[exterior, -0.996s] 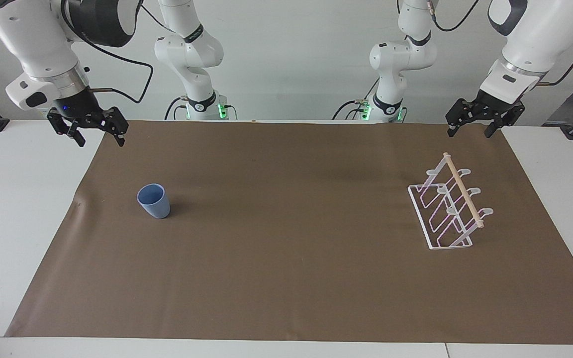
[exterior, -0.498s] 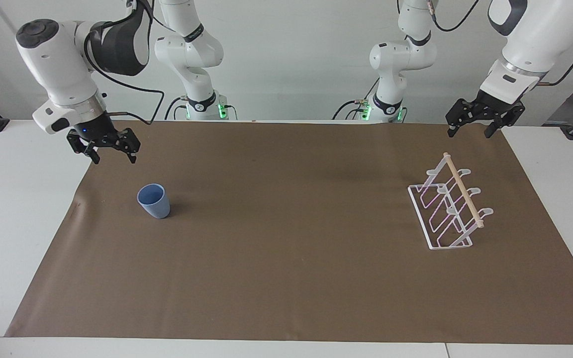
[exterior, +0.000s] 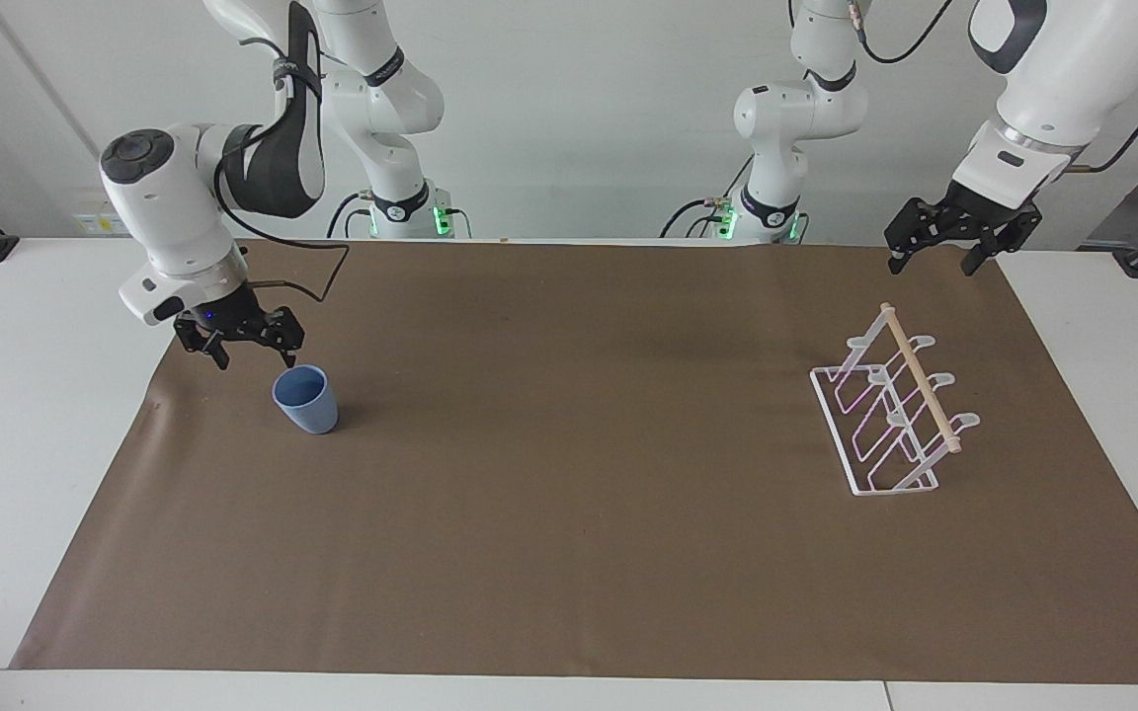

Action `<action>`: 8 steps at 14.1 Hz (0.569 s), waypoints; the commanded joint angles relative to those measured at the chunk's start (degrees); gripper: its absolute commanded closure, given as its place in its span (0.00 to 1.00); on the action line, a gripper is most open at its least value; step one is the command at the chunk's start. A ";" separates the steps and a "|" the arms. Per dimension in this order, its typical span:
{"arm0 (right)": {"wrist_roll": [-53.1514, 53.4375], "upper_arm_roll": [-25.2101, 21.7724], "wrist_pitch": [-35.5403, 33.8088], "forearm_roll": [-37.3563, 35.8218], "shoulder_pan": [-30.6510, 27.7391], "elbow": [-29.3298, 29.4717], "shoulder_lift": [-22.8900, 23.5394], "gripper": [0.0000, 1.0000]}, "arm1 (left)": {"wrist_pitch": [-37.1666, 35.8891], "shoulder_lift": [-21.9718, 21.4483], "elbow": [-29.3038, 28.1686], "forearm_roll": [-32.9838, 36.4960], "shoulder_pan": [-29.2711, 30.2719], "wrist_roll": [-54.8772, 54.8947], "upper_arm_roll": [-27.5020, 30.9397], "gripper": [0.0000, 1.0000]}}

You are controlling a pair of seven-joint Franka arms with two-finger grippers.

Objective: Hang cup on cup holder
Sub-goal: 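Reach the right gripper to the light blue cup's rim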

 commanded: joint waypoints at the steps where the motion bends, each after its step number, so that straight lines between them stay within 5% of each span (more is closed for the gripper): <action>1: -0.53 -0.30 4.56 0.91 0.06 -3.52 0.10 0.00 | 1.42 -0.69 -1.22 -0.61 0.04 -0.38 0.33 0.00; 8: -0.97 -0.30 10.91 0.91 0.06 -8.01 0.37 0.00 | 1.51 -0.78 -1.49 -0.61 0.04 -0.65 0.33 0.00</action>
